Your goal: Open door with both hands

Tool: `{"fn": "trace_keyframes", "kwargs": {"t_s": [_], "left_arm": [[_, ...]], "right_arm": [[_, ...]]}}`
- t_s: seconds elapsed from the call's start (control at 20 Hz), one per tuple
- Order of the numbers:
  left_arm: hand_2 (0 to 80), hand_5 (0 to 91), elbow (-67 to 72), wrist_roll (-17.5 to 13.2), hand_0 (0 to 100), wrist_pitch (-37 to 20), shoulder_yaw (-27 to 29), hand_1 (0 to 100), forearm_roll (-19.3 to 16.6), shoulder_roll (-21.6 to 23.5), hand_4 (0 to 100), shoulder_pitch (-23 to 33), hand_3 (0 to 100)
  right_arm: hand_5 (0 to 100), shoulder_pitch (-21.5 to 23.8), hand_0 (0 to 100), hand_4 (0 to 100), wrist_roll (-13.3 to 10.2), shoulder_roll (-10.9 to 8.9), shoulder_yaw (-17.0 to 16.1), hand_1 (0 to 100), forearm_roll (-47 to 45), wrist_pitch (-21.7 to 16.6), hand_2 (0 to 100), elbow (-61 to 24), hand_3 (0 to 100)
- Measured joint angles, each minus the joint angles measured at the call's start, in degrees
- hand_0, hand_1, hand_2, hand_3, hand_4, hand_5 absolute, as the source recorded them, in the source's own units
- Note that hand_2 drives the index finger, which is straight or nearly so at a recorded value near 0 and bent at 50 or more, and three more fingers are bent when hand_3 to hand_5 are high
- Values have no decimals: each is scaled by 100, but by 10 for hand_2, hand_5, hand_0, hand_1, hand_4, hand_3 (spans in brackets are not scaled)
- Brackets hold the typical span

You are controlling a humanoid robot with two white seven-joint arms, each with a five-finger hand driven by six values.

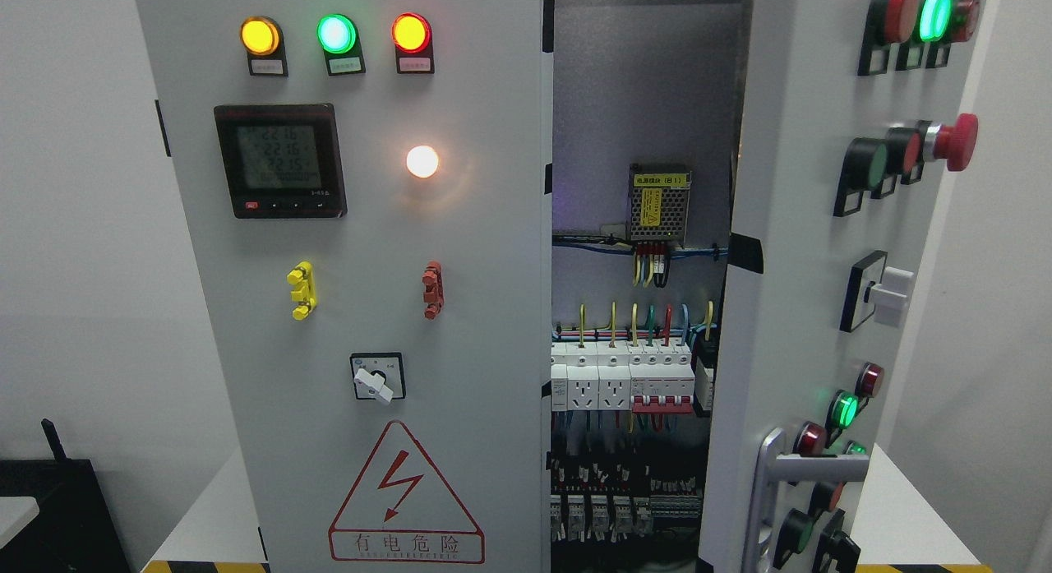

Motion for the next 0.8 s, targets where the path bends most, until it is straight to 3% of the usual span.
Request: {"fn": "trace_keyframes", "kwargs": {"t_s": [0.8], "left_arm": [[0, 0, 0, 0, 0, -1, 0, 0, 28, 0, 0, 0, 0]], "right_arm": [[0, 0, 383, 0, 0, 0, 0, 0, 0, 0, 0, 0, 0]]}}
